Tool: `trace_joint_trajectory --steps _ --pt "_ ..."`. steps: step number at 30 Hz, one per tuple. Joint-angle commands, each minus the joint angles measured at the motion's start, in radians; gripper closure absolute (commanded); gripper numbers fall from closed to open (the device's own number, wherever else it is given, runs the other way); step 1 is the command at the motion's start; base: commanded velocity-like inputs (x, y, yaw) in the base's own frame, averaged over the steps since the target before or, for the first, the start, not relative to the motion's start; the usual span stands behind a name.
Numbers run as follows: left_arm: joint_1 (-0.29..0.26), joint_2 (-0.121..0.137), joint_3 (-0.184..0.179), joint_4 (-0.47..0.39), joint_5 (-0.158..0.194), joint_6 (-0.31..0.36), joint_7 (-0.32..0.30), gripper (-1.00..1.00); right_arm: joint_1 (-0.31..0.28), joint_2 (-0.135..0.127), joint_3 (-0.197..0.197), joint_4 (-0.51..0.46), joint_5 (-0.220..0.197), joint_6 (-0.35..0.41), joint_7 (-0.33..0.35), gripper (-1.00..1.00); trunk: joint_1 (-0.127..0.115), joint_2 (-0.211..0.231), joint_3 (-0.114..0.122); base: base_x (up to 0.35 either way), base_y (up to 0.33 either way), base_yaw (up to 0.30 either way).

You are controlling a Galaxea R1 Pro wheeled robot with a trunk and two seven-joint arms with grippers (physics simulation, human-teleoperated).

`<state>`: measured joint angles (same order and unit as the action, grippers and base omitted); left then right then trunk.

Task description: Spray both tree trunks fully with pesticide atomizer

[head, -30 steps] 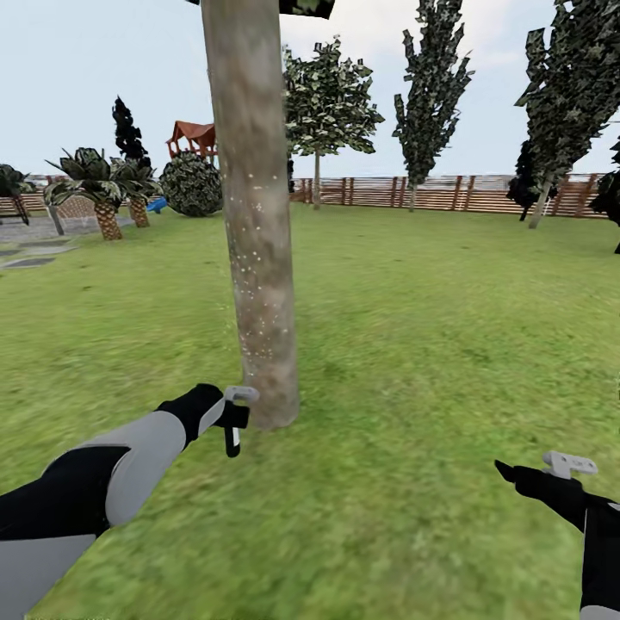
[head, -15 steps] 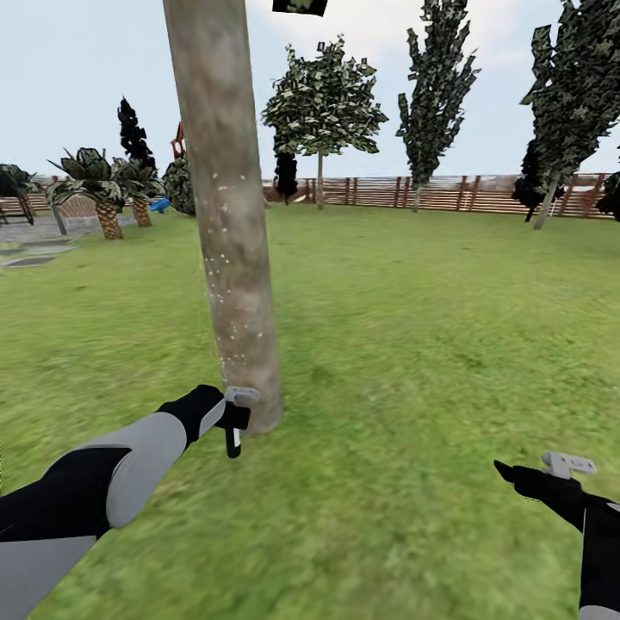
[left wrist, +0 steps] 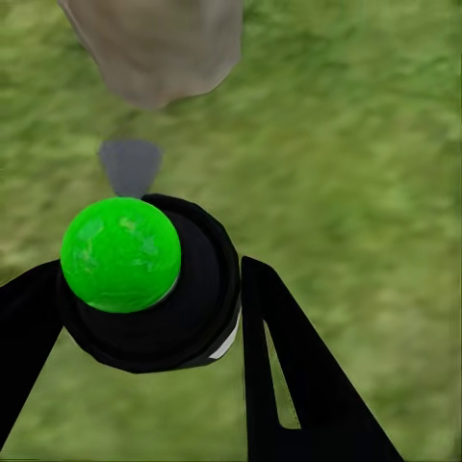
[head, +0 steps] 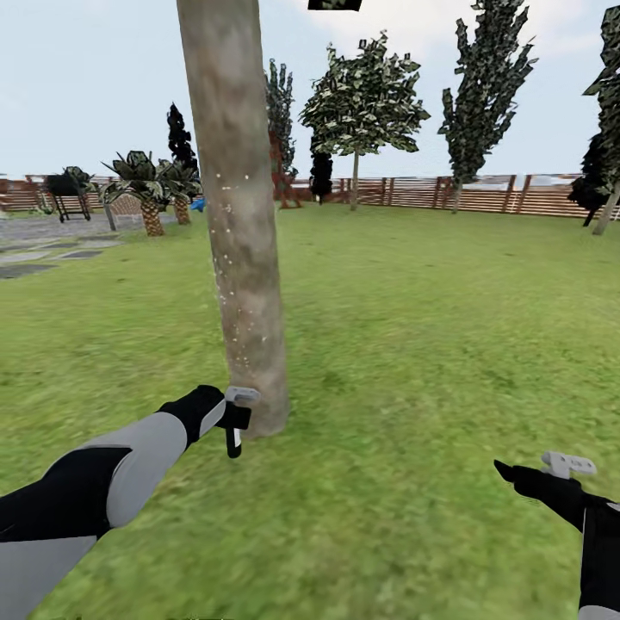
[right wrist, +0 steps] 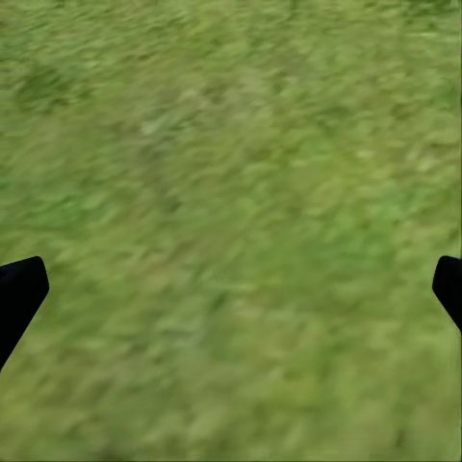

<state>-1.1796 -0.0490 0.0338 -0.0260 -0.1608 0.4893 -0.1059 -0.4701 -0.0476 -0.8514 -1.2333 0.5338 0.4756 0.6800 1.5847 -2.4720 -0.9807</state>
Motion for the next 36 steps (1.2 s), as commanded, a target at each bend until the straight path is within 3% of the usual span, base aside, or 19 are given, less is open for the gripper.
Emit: trace_joint_trajectory --steps 1,22,28,36 --pt "0.000 0.000 0.000 0.000 0.000 0.000 0.000 1.00 0.000 0.000 0.000 0.000 0.000 0.000 0.000 -1.00 0.000 0.000 0.000 0.021 -0.318 0.255" --pt "0.000 -0.009 0.000 0.000 0.001 0.000 0.000 1.00 0.000 0.000 0.000 0.003 0.000 0.000 0.000 -1.00 0.000 0.000 0.000 0.038 -0.322 0.253" --pt "0.000 -0.028 0.000 0.000 0.000 0.000 0.000 1.00 0.000 0.000 0.000 0.003 0.000 0.000 0.000 -1.00 0.000 0.000 0.000 0.113 -0.322 0.234" --pt "0.000 -0.029 0.000 0.000 0.000 0.000 0.000 1.00 0.000 0.001 0.000 0.003 0.000 0.000 0.000 -1.00 0.000 0.000 0.000 0.091 -0.322 0.198"
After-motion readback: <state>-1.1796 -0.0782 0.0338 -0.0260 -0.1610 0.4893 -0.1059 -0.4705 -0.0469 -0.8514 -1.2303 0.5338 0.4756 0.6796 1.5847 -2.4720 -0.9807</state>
